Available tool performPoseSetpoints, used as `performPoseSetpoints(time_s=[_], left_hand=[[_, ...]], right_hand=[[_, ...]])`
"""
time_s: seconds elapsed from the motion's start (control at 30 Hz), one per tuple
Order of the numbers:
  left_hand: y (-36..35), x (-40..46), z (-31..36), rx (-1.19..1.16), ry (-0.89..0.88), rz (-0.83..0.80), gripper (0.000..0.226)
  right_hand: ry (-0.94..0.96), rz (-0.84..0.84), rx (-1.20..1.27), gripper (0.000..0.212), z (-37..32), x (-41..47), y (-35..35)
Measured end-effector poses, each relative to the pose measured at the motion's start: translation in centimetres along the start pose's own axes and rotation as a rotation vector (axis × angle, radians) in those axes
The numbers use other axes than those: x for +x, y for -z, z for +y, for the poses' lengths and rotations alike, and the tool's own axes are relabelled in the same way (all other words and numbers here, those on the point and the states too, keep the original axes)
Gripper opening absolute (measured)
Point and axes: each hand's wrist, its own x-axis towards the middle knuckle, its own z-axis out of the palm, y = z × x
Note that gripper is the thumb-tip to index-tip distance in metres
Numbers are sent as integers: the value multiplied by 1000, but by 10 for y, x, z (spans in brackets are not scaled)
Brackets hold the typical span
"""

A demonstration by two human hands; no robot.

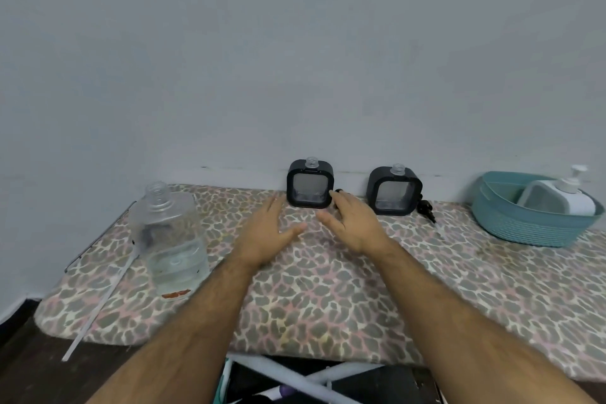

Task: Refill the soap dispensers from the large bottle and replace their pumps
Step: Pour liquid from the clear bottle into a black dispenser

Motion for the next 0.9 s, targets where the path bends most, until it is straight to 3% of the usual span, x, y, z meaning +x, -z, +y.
performPoseSetpoints(time_s=[0.1, 0.17, 0.3, 0.6, 0.77, 0.9], left_hand=[[-1, 24, 5, -362, 35, 67, 81], [-3, 42, 6, -484, 89, 91, 79], [-10, 77, 3, -580, 137, 103, 80], [-31, 101, -3, -750, 101, 110, 72], [-24, 88, 4, -802, 84, 119, 71], [-13, 63, 15, -804, 69, 178, 56]], right_hand=[[-22, 99, 224, 70, 3, 26, 7], [-88, 149, 340, 71, 5, 43, 7], [-206, 115, 385, 88, 15, 83, 2], [-207, 143, 412, 62, 18, 106, -17], [-199, 185, 438, 62, 12, 89, -13], [-155, 220, 463, 65, 2, 63, -2]])
